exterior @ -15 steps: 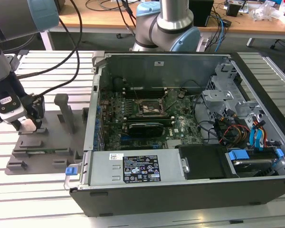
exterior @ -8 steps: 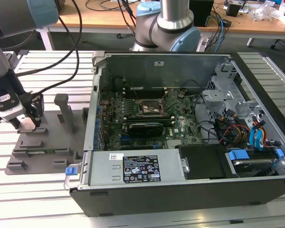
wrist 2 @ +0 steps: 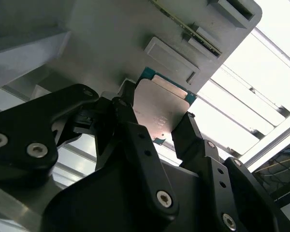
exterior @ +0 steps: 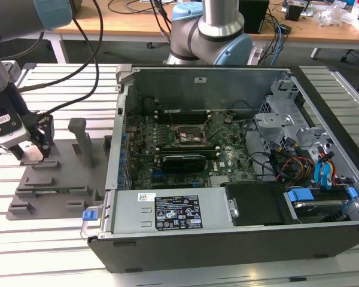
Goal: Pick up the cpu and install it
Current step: 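Pick up the cpu and move it towards the insertion slot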
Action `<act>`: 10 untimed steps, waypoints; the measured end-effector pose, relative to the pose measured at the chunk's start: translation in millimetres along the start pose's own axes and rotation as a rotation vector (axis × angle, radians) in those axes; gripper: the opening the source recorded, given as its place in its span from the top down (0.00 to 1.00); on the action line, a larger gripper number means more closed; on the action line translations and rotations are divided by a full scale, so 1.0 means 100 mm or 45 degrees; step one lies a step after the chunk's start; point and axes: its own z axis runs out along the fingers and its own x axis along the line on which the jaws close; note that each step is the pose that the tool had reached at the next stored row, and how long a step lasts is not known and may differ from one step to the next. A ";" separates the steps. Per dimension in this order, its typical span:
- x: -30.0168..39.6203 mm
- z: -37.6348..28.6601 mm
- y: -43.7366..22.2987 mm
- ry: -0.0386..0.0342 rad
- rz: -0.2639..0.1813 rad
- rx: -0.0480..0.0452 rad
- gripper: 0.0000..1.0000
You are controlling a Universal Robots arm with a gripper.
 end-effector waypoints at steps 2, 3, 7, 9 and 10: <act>0.000 -0.017 0.000 0.0000 0.000 0.000 0.45; -0.001 -0.022 0.000 -0.0001 0.000 0.000 0.45; -0.002 -0.073 0.000 0.0002 0.000 0.000 0.45; -0.003 -0.101 0.001 0.0000 0.000 0.000 0.45; -0.003 -0.109 0.001 0.0001 0.000 0.000 0.45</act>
